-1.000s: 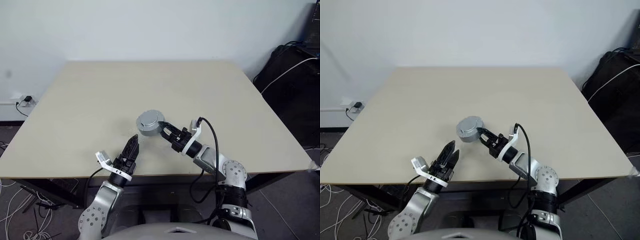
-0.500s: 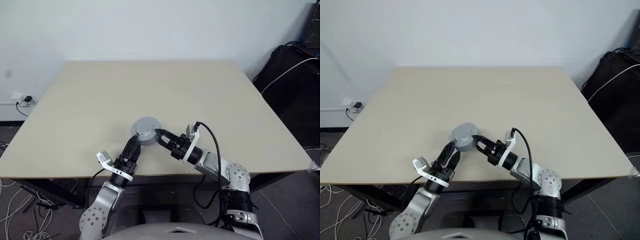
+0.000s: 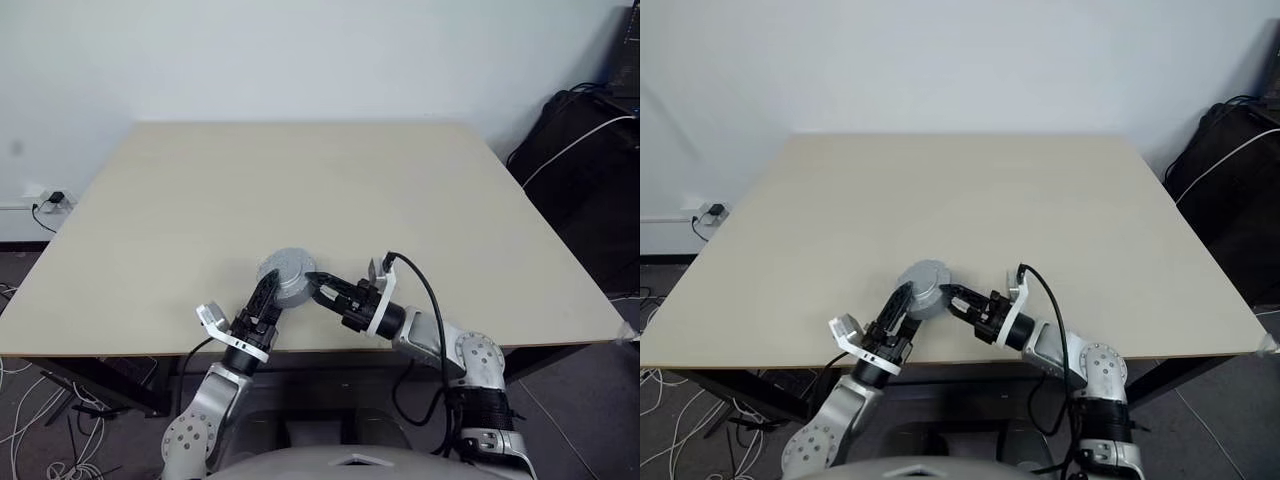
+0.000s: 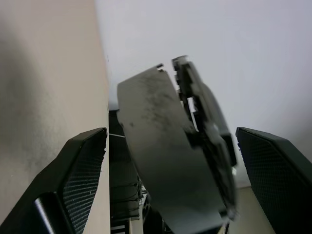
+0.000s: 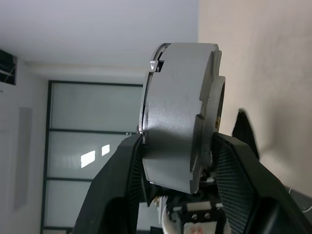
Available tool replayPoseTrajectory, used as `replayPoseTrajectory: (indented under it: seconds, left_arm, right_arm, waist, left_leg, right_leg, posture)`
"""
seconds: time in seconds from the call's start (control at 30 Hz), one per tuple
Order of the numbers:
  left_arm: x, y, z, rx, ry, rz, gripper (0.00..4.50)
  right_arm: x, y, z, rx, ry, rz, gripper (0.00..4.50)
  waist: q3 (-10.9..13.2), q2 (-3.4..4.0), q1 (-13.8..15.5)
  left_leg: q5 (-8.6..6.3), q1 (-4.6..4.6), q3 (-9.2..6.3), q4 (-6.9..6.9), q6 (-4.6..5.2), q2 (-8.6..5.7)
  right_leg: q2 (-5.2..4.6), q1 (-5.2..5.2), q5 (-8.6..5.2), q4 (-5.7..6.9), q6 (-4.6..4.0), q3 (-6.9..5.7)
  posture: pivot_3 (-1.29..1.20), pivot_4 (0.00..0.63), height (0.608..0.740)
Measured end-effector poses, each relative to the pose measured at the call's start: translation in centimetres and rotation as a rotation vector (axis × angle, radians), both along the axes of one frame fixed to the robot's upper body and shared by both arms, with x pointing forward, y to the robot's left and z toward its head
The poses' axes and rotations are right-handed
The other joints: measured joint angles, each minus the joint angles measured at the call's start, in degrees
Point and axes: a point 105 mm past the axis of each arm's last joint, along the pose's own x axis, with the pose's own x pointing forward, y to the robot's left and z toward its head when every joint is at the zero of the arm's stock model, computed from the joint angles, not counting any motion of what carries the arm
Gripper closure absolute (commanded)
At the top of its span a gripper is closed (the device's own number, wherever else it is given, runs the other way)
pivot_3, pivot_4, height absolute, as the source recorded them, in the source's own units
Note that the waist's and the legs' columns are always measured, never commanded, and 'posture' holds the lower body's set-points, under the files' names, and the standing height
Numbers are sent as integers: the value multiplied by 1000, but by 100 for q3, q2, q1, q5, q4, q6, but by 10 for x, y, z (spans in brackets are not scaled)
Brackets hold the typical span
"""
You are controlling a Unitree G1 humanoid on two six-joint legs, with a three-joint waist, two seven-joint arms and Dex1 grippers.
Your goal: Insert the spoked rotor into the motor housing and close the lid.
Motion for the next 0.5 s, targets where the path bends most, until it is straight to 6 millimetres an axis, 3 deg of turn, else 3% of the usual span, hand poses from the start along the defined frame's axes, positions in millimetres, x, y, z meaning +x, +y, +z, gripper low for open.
replayPoseTrajectory:
  seconds: [0.03, 0.13, 0.3, 0.5]
  left_arm:
    - [0, -1, 0, -6, 1, -2, 37]
    - [0, -1, 1, -12, -4, -5, 583]
    - [0, -3, 2, -37, -5, -14, 1970]
    - [0, -4, 4, -57, -8, -21, 2157]
  right_arm:
    - [-1, 0, 0, 1, 1, 4, 2404]
    - [-2, 1, 0, -10, -1, 10, 2404]
    - [0, -2, 0, -23, -7, -9, 2404]
    - [1, -4, 2, -24, -25, -15, 2404]
  waist:
    - [0, 0, 1]
    - [0, -1, 1]
    - [1, -2, 7]
    - [1, -2, 5]
  left_leg:
    - [0, 0, 0, 0, 0, 0]
    - [0, 0, 0, 0, 0, 0]
    - [0, -1, 0, 1, 1, -1]
    - [-1, 0, -1, 1, 1, 0]
  right_leg:
    - [0, 0, 0, 0, 0, 0]
    - [0, 1, 1, 0, 1, 0]
    - [-1, 1, 1, -1, 2, 0]
    - [1, 1, 1, -1, 2, 0]
  posture:
    - [0, 0, 740]
    - [0, 0, 740]
    - [0, 0, 740]
    - [0, 0, 740]
